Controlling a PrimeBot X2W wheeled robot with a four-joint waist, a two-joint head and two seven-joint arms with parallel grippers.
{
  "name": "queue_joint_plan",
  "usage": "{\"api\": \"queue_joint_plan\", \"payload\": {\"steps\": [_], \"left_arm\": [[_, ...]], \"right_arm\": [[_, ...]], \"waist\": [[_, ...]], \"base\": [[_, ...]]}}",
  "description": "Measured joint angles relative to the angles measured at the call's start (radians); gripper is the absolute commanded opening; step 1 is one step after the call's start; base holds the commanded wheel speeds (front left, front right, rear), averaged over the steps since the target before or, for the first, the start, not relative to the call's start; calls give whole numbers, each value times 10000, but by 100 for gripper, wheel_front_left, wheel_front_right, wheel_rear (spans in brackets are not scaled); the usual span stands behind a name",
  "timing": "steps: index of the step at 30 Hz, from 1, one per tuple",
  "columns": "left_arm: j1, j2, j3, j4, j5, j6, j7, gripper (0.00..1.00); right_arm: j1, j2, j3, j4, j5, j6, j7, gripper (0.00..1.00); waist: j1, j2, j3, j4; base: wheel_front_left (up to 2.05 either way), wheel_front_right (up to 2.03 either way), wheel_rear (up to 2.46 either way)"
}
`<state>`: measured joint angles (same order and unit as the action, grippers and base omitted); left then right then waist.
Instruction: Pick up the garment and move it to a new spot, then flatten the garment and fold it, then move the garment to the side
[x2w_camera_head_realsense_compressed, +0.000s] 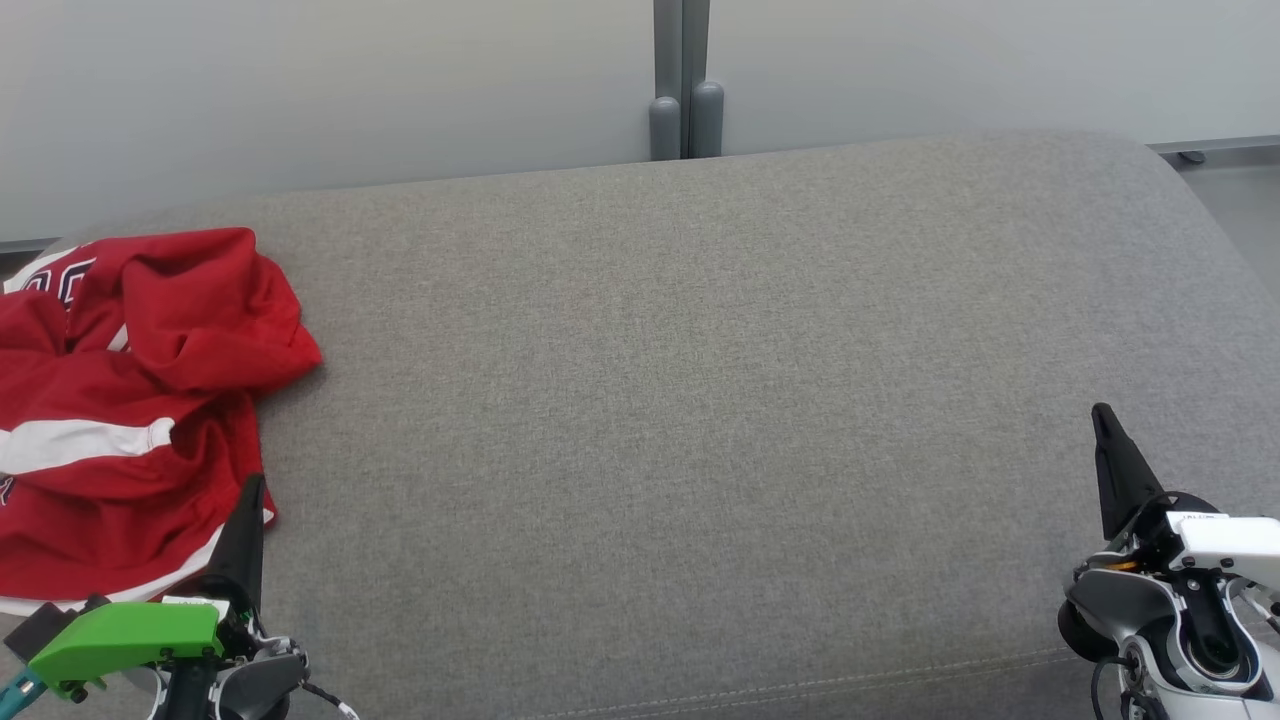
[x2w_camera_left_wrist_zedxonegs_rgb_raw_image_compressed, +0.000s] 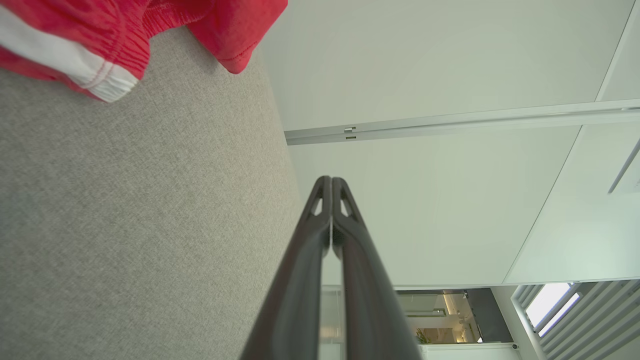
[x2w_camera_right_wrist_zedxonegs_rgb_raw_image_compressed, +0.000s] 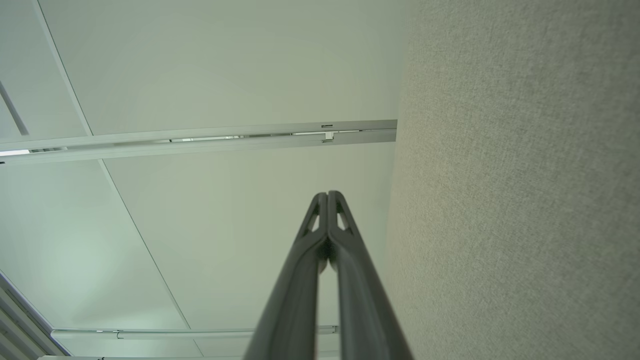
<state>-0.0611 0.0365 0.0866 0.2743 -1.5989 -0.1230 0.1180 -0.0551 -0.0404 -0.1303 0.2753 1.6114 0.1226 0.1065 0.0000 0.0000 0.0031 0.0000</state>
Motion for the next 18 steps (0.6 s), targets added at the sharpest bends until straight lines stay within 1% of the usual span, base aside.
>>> {"api": "queue_joint_plan", "payload": {"steps": [18], "left_arm": [[0, 0, 0, 0, 0, 0, 0, 0]], "right_arm": [[0, 0, 0, 0, 0, 0, 0, 0]], "waist": [[0, 0, 0, 0]], "base": [[0, 0, 0]]}}
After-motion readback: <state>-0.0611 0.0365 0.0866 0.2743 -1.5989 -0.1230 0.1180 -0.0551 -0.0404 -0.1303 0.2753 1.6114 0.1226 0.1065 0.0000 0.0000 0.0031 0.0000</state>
